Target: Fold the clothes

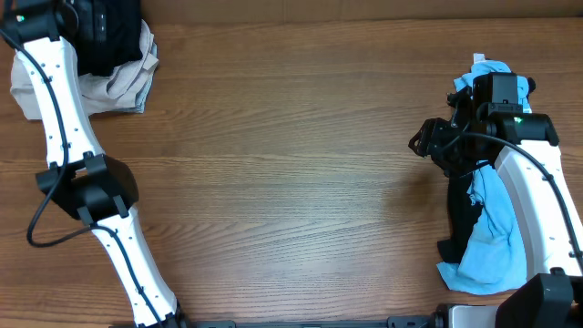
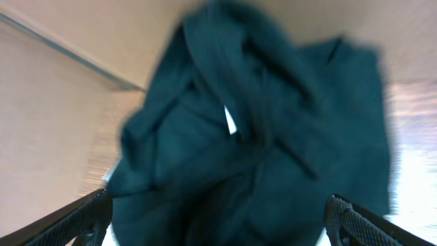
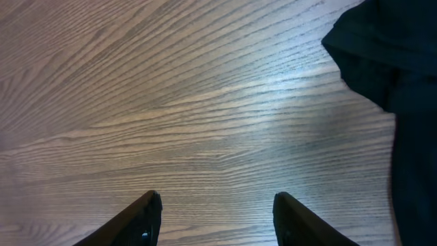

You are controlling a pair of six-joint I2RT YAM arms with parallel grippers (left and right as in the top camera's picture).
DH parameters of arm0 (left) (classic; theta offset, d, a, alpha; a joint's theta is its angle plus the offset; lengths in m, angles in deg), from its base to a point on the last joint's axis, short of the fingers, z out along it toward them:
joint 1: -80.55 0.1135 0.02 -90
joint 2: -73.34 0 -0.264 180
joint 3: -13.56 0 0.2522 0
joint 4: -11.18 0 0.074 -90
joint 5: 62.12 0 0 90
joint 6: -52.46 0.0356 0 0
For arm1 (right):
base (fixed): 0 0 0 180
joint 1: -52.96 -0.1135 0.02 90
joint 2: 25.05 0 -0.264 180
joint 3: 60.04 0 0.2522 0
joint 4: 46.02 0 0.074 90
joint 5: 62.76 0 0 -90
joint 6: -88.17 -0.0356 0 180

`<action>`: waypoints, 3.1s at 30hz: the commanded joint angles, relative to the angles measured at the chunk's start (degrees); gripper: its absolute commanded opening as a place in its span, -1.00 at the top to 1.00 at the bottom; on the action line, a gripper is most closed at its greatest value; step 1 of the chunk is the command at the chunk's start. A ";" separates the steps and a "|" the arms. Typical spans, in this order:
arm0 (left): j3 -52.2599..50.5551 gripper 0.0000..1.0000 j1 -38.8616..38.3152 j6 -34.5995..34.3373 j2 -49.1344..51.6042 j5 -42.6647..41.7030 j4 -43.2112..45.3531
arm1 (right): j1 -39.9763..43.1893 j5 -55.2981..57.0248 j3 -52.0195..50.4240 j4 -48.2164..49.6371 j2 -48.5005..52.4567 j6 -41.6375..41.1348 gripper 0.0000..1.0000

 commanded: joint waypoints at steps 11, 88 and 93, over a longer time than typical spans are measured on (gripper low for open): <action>-0.31 -1.00 1.31 -2.21 8.98 6.97 1.92 | 0.17 0.44 0.92 -0.07 -0.44 0.15 -0.12; 3.45 -0.39 -9.29 -4.31 10.08 -2.62 -8.66 | 0.17 1.07 0.81 0.42 -0.44 0.17 -0.13; 3.48 -0.89 -9.20 -4.33 4.00 -3.26 -11.58 | 0.17 1.07 0.81 0.33 -0.44 0.17 -0.12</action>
